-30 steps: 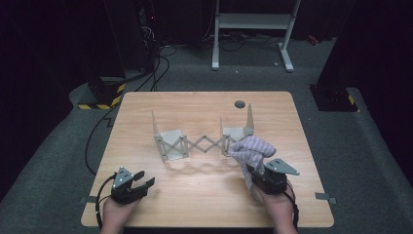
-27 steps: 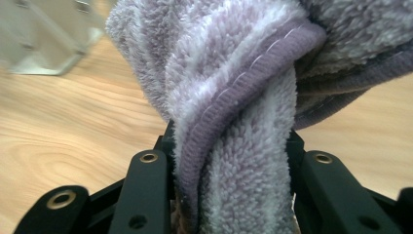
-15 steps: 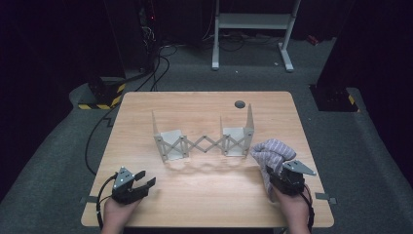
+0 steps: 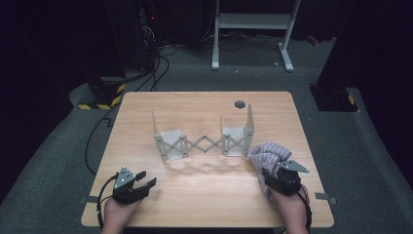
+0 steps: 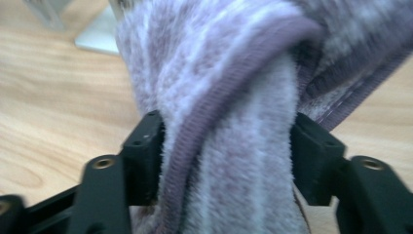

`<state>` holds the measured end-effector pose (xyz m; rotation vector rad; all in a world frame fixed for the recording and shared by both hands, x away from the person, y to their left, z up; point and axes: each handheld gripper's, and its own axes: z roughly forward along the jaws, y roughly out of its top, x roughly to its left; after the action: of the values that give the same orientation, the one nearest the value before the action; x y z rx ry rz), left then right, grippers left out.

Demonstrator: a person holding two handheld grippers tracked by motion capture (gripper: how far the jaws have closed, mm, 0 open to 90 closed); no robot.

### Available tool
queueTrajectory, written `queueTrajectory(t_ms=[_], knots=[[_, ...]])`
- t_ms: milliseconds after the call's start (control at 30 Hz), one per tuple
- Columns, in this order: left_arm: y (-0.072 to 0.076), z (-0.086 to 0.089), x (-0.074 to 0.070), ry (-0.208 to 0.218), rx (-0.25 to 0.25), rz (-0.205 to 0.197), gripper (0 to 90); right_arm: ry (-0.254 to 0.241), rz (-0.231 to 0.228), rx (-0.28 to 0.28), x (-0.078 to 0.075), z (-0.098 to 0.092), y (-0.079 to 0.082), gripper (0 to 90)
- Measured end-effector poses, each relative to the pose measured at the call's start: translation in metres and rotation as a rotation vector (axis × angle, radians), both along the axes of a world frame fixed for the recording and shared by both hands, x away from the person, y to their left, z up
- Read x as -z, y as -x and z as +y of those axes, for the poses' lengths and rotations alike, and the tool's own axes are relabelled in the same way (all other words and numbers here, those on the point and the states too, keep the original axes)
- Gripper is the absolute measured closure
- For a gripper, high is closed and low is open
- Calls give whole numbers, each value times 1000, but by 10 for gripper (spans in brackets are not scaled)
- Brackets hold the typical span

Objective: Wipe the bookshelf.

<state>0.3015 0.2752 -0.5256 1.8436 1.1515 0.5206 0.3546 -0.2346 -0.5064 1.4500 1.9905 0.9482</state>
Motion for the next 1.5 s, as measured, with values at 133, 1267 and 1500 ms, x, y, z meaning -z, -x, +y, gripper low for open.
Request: queueTrajectory(t_ms=[133,1267,1500], knots=[[0,0,0,0,0,-1,450,-22,-33,9,-12,0,4,306],[3,0,-6,55,-3,-6,490,25,-154,-52,-47,74,-48,661],[3,0,-8,63,4,-12,489,70,-146,-16,-57,88,-70,730]])
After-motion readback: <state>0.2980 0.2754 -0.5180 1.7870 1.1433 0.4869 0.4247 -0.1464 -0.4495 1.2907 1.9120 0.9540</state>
